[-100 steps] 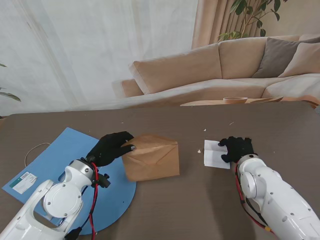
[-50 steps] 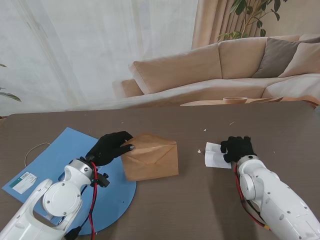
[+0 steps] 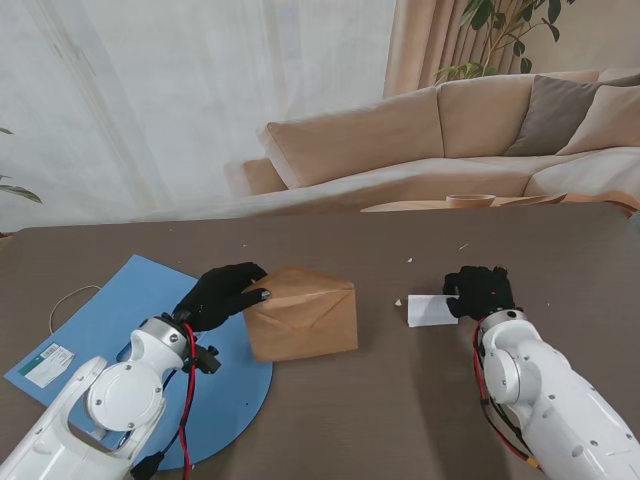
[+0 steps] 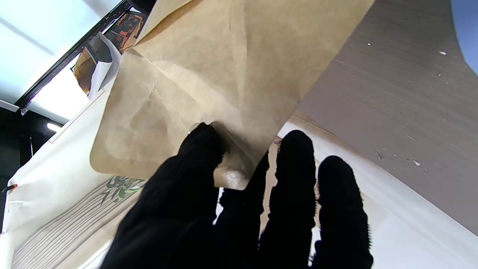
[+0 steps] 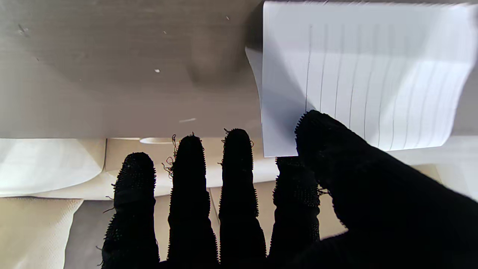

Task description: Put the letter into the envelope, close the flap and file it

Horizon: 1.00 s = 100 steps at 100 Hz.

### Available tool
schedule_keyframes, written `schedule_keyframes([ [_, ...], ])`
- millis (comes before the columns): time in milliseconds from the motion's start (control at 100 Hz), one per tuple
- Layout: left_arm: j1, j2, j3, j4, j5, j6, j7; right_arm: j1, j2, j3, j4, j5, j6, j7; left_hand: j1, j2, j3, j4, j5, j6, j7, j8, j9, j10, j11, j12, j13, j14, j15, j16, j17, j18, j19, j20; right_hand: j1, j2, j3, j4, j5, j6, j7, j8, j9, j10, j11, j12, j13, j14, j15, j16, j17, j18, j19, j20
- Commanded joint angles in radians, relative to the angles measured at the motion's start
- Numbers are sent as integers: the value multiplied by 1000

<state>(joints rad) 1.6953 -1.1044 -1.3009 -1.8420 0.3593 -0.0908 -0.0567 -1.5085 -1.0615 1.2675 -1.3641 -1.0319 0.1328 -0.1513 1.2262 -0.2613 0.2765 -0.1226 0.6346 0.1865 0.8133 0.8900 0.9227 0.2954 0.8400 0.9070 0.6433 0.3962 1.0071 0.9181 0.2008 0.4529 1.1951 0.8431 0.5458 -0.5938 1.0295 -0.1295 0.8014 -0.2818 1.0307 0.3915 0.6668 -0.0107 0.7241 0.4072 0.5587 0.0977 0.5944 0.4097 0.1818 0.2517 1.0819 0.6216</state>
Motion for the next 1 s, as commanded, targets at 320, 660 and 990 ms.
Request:
schedule_keyframes([
  [320,-7,-4,6,-6,7,9,-19,-123,-20,92,-182,25,-23,-8,65,21,87,24,62,-60,114,70,11,-9,28,0,18,-9,20,26,-4,8,28,-3,28,-12,17,-3,-3,38,31,38,160,16,15,9,180,38,51,29,124,40,96,1],
  [660,-18,-7,20,-7,15,32,-8,-251,-33,161,-368,85,-66,8,65,21,85,25,62,-61,117,67,12,-6,29,-2,21,-9,22,26,1,8,33,-2,118,10,0,-10,-50,157,69,138,306,101,151,123,378,78,314,167,302,92,307,72],
  [990,-43,-16,35,4,33,71,27,-343,-52,175,-523,220,-88,19,65,18,83,25,62,-64,118,66,14,-1,29,-4,27,-7,27,26,6,14,40,2,139,26,1,-7,-70,213,95,193,315,132,216,178,403,85,404,211,325,116,368,117],
])
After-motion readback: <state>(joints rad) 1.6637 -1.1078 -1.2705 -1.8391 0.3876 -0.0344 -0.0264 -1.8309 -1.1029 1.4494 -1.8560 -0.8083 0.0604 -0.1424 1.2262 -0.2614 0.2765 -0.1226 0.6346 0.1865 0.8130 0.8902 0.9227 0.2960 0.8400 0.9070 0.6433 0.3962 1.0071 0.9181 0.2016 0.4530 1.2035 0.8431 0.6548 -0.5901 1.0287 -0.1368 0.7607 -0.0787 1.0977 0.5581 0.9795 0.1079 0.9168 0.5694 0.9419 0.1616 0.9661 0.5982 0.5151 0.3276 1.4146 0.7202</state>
